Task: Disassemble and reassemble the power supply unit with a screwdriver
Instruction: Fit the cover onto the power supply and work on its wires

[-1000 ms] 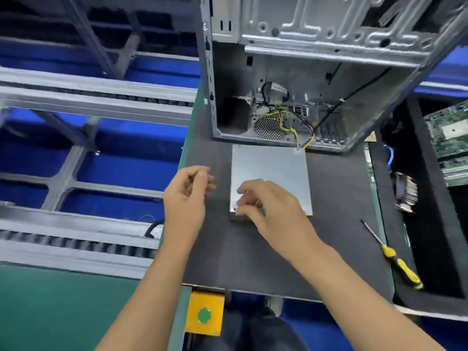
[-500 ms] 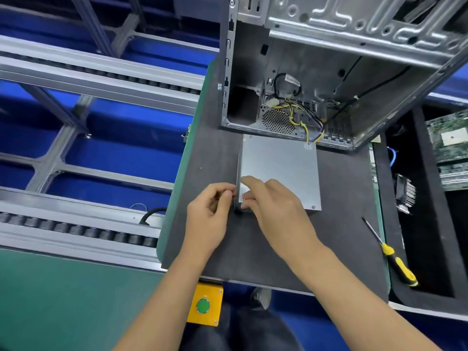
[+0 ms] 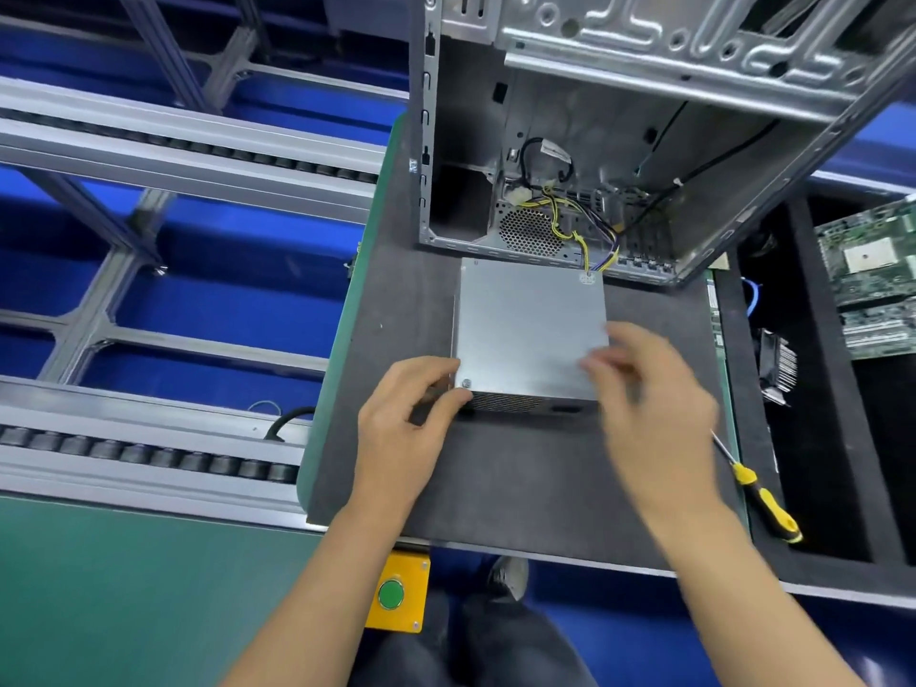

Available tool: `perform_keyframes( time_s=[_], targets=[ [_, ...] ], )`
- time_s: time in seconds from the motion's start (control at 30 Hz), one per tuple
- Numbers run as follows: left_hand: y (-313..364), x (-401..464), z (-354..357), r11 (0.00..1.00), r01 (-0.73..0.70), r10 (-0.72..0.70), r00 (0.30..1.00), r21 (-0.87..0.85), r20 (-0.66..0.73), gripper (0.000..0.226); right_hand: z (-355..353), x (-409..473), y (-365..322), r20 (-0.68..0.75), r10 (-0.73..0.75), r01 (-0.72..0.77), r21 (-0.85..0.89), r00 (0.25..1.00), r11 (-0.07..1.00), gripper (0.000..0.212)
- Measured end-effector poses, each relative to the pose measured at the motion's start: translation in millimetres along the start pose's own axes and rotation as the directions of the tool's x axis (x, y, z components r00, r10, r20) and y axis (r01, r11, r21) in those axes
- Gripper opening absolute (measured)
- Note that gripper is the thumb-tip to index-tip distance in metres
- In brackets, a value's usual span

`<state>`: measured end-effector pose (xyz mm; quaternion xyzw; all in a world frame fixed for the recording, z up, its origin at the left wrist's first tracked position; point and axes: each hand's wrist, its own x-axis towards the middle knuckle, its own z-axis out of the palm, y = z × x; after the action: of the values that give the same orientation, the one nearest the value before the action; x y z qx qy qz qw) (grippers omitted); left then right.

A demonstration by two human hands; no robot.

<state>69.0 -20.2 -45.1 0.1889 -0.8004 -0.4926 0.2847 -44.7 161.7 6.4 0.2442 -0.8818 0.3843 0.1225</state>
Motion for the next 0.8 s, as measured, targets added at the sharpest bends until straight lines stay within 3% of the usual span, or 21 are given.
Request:
perform_keyframes(
  time_s=[0.07,0.1,0.17,0.2,0.23,0.27,0.37,0.43,0.53,0.6,0.67,0.8],
  targets=[
    [0.8,0.3,1.5,0.999,-0.037,0.037,0.999,0.024,0.001,0.02,-41.0,-4.9,48.4,-0.015,0.296,-0.292,-0.218,0.955,0.931,0.03],
    [0.8,0.6,2.2,0.998,-0.048,0.049,0.999,0.044,-0.003,0.018,-61.0,-10.9,74.4,0.024,0.482,-0.438,-0.38,0.876,0.815,0.041],
    [-1.2,1.3,3.2,0.997,-0.049,0.05,0.999,0.061,-0.021,0.014,-93.4,-27.1,114.0,0.063,0.787,-0.57,-0.655,0.614,0.497,0.061],
    [-2.9,1.5,3.9,0.998,-0.044,0.045,0.999,0.051,-0.029,0.013,-104.4,-36.0,126.9,0.094,0.859,-0.57,-0.711,0.504,0.412,0.066],
    [-4.6,1.2,4.1,0.999,-0.035,0.036,0.999,0.035,-0.029,0.013,-111.3,-43.9,136.3,0.149,0.885,-0.574,-0.711,0.441,0.406,0.067],
    [-5.8,0.7,4.6,1.0,-0.023,0.023,0.999,0.017,-0.022,0.012,-114.8,-49.7,142.2,0.197,0.883,-0.6,-0.669,0.425,0.438,0.064],
    [-7.6,0.3,5.1,0.999,0.014,-0.015,1.0,-0.033,-0.003,0.011,-116.3,-59.8,153.3,0.201,0.825,-0.64,-0.544,0.529,0.543,0.033],
    [-7.7,1.1,5.3,0.998,0.035,-0.035,0.999,-0.055,0.009,0.011,-118.0,-64.0,156.3,0.122,0.809,-0.644,-0.542,0.575,0.539,0.016],
    [-4.4,2.3,4.7,0.995,0.067,-0.065,0.997,-0.08,0.029,0.012,-126.7,-58.1,152.9,0.02,0.681,-0.568,-0.533,0.732,0.627,0.017],
    [-2.1,3.0,3.7,0.993,0.088,-0.084,0.996,-0.082,0.04,0.013,-125.4,-40.3,133.7,-0.029,0.564,-0.54,-0.332,0.825,0.773,0.019],
    [-0.9,3.2,2.3,0.99,0.106,-0.102,0.994,-0.092,0.044,0.015,-115.9,-18.2,99.9,-0.018,0.5,-0.5,0.0,0.866,0.866,0.02],
    [0.7,3.4,0.2,0.987,0.124,-0.12,0.992,-0.102,0.048,0.018,-80.4,21.0,28.3,0.107,0.341,-0.354,0.423,0.934,0.834,0.005]
  ],
)
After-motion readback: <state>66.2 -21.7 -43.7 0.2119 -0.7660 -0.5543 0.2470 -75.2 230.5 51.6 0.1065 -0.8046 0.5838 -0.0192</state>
